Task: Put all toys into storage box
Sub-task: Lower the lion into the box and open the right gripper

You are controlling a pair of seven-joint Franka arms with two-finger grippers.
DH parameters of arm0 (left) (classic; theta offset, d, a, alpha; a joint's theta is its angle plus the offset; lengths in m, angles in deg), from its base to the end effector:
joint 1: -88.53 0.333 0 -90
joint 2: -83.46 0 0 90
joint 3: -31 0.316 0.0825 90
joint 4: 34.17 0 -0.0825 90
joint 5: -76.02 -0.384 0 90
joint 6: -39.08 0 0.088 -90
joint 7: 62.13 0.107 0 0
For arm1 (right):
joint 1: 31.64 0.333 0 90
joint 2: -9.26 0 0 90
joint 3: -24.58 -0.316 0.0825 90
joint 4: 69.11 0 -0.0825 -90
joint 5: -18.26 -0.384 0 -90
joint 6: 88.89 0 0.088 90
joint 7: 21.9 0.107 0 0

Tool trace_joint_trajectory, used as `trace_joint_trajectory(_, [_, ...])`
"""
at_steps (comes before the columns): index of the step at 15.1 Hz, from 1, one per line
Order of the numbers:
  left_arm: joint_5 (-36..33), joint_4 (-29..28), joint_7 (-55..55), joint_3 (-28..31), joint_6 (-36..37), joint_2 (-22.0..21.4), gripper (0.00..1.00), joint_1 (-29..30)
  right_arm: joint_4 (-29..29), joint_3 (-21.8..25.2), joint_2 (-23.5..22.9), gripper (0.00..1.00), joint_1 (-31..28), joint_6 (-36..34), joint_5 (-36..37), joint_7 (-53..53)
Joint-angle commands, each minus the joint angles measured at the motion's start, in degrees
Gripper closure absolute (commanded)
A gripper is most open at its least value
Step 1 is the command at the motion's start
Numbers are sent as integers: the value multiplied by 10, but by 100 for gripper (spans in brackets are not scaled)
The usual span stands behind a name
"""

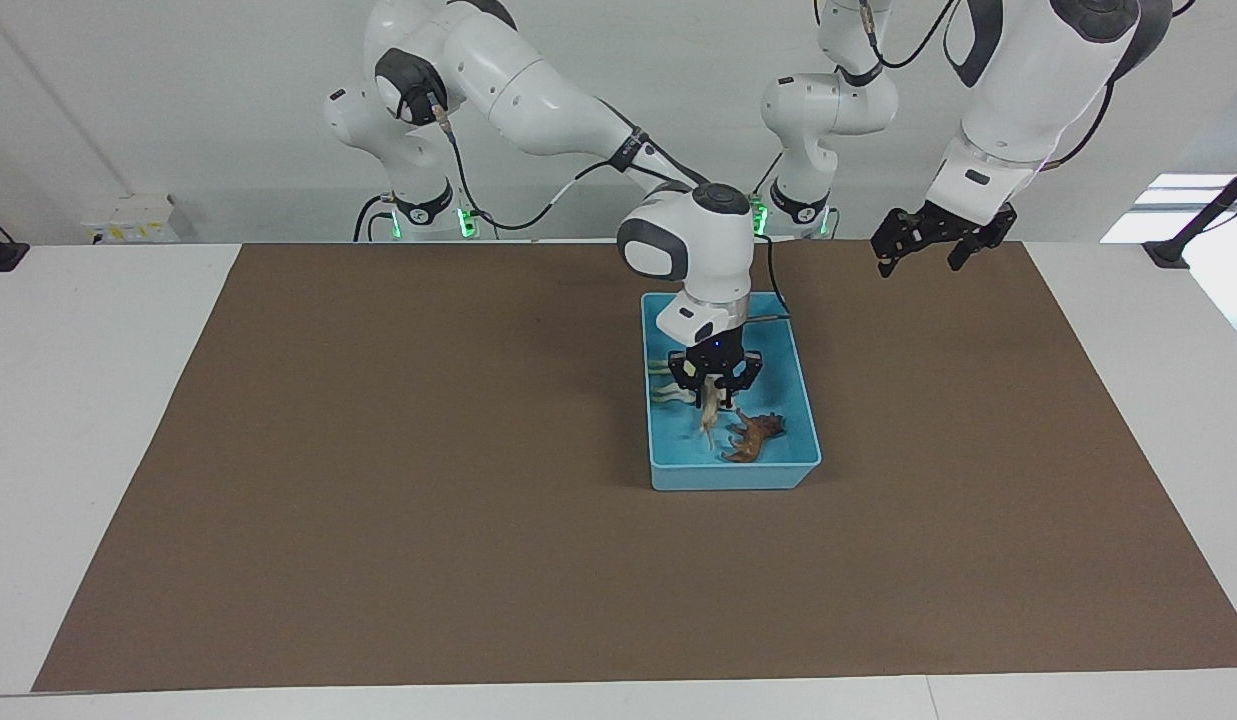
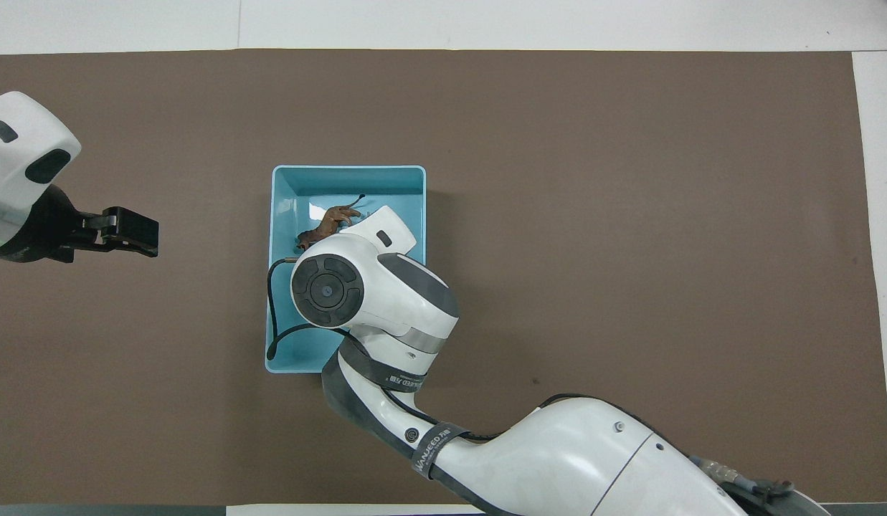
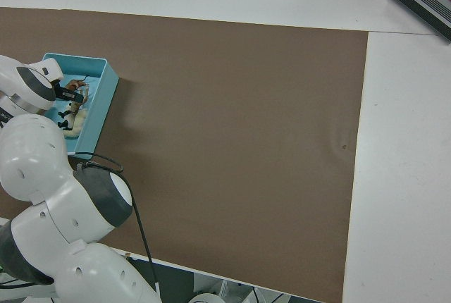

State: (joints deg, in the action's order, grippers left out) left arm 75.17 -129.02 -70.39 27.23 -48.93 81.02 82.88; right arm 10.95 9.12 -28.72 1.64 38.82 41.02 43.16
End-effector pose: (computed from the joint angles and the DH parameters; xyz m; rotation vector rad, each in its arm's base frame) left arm 0.5286 -0.0868 0.6050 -3.1101 0.0313 0.1140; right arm 0.5302 0.5206 0.3461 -3.0424 0.2171 -0.3916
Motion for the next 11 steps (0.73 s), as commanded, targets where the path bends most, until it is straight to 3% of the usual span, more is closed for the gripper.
trace_joint_trajectory(1, [1, 16, 27, 9, 15, 9, 0, -8, -15, -3, 11, 0, -8, -39, 4, 9])
trace_joint_trajectory(3, [-2, 18, 43, 5, 21, 13, 0, -8, -17, -2, 39, 0, -26, -62, 1, 6])
trace_joint_trajectory(6, [-6, 24, 49, 5, 22, 25, 0, -8, -9, -13, 101, 0, -107, -93, -17, -41])
trace_joint_trajectory(11, [-3, 26, 54, 5, 34, 21, 0, -8, -6, -13, 202, 0, -254, -213, -125, -340])
